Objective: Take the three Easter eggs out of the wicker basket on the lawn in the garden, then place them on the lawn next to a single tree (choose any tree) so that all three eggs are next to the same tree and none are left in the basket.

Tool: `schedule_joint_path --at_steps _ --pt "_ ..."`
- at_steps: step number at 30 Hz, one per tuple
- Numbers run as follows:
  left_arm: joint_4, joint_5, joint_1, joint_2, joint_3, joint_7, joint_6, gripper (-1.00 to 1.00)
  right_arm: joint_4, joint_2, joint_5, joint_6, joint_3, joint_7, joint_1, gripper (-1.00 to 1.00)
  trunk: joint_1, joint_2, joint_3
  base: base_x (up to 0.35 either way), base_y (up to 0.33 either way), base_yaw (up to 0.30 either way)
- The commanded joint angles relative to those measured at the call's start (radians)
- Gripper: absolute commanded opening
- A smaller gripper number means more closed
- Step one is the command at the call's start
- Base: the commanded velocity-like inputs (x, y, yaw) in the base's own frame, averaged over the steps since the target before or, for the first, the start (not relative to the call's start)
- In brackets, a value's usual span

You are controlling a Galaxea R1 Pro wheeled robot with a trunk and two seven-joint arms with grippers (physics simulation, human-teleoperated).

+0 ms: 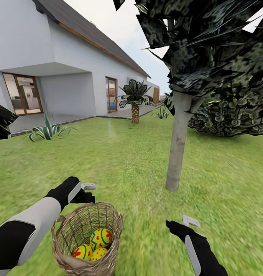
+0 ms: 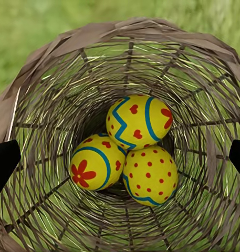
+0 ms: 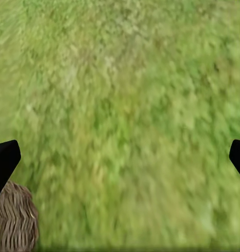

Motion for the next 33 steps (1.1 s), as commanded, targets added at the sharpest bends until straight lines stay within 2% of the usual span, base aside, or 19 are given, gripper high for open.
schedule_joint_path --at_steps 1,12,15,23,24,29,33 --pt "-0.001 0.004 -0.001 0.001 -0.007 -0.002 0.003 1.0 -0.002 0.001 -0.01 0.004 -0.002 -0.005 0.0 1.0 0.0 -0.001 -0.001 0.0 0.0 0.0" --pt "-0.001 0.004 -0.001 0.001 -0.007 -0.002 0.003 1.0 -0.003 0.001 -0.011 0.004 -0.001 -0.005 0.0 1.0 0.0 -0.001 -0.001 0.0 0.0 0.0" --pt "-0.017 0.021 -0.014 -0.01 -0.002 -0.006 0.013 1.0 -0.009 -0.016 -0.026 -0.006 -0.004 0.002 -0.002 1.0 0.0 -0.001 -0.001 0.0 0.0 0.0" --pt "-0.027 0.032 -0.022 -0.016 0.001 -0.009 0.019 1.0 -0.013 -0.062 -0.04 -0.018 -0.005 0.007 -0.003 1.0 0.027 -0.05 -0.023 0.0 0.0 0.0" --pt "-0.027 0.033 -0.022 -0.016 0.002 -0.009 0.019 1.0 -0.013 -0.106 -0.04 -0.018 -0.005 0.007 -0.003 1.0 0.027 -0.05 -0.023 0.0 0.0 0.0" --pt "-0.028 0.034 -0.024 -0.016 0.002 -0.01 0.02 1.0 -0.014 -0.11 -0.041 -0.02 -0.005 0.008 -0.004 1.0 0.027 -0.05 -0.023 0.0 0.0 0.0" --pt "-0.029 0.034 -0.024 -0.015 0.002 -0.014 0.02 1.0 -0.014 -0.111 -0.042 -0.02 -0.005 0.008 -0.004 1.0 0.035 -0.064 -0.037 0.0 0.0 0.0"
